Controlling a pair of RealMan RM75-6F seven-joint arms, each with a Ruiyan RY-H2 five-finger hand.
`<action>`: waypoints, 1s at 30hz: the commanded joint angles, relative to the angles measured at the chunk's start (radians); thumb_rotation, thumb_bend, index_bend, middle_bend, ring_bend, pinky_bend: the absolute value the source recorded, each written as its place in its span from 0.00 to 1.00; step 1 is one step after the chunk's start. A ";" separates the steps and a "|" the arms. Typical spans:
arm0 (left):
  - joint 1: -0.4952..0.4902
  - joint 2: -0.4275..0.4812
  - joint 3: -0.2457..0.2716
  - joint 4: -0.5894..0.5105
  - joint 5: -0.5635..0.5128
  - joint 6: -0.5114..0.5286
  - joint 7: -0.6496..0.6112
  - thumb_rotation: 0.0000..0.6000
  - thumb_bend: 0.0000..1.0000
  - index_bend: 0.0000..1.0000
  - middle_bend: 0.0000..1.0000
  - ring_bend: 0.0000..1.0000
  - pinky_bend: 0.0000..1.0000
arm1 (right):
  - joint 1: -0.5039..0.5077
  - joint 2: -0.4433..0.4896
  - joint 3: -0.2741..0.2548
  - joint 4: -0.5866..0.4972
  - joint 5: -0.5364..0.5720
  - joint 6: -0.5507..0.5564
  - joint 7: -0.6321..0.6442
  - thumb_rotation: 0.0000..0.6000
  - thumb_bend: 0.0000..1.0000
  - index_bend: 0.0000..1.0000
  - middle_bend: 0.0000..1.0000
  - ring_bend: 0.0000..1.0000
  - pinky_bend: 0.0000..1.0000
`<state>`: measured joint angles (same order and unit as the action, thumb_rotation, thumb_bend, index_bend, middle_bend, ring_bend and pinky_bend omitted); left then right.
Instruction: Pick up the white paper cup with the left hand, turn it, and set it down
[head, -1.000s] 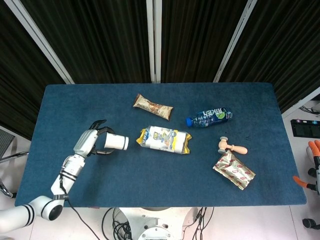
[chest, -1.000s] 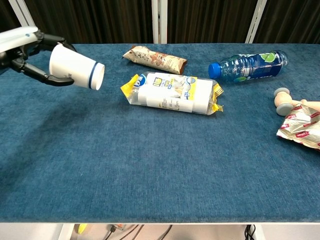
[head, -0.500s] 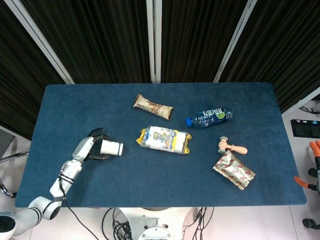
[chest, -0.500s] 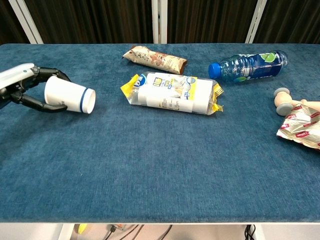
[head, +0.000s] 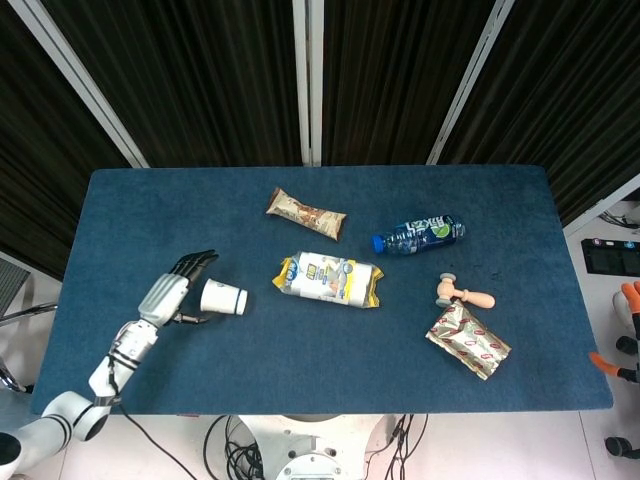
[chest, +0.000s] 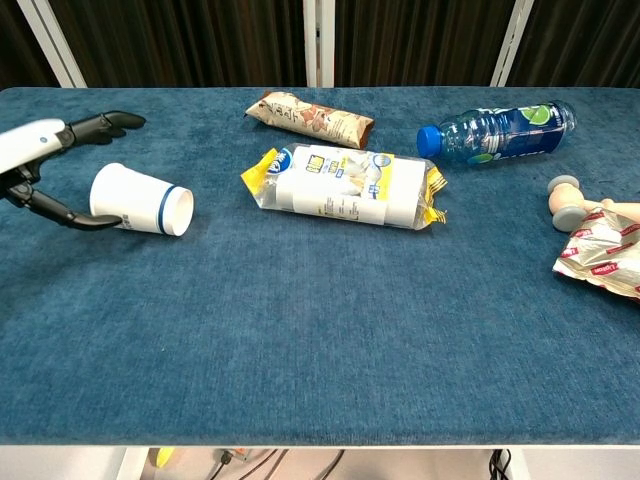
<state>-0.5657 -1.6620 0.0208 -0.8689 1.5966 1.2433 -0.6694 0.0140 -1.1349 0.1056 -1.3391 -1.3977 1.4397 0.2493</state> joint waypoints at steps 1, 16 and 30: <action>-0.009 0.108 0.012 -0.116 0.069 0.065 0.272 1.00 0.20 0.00 0.00 0.00 0.00 | 0.000 0.000 0.000 0.002 0.001 -0.002 0.002 1.00 0.01 0.00 0.00 0.00 0.00; -0.049 0.296 -0.058 -0.814 -0.290 -0.194 1.353 1.00 0.20 0.18 0.14 0.00 0.00 | 0.003 -0.002 -0.002 0.011 0.003 -0.012 0.018 1.00 0.01 0.00 0.00 0.00 0.00; -0.110 0.219 -0.098 -0.871 -0.496 -0.187 1.665 1.00 0.20 0.22 0.18 0.00 0.00 | 0.017 -0.008 -0.004 0.014 0.010 -0.046 0.012 1.00 0.01 0.00 0.00 0.00 0.00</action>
<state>-0.6579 -1.4329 -0.0649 -1.7188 1.1405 1.0674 0.9707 0.0310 -1.1430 0.1020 -1.3253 -1.3883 1.3940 0.2620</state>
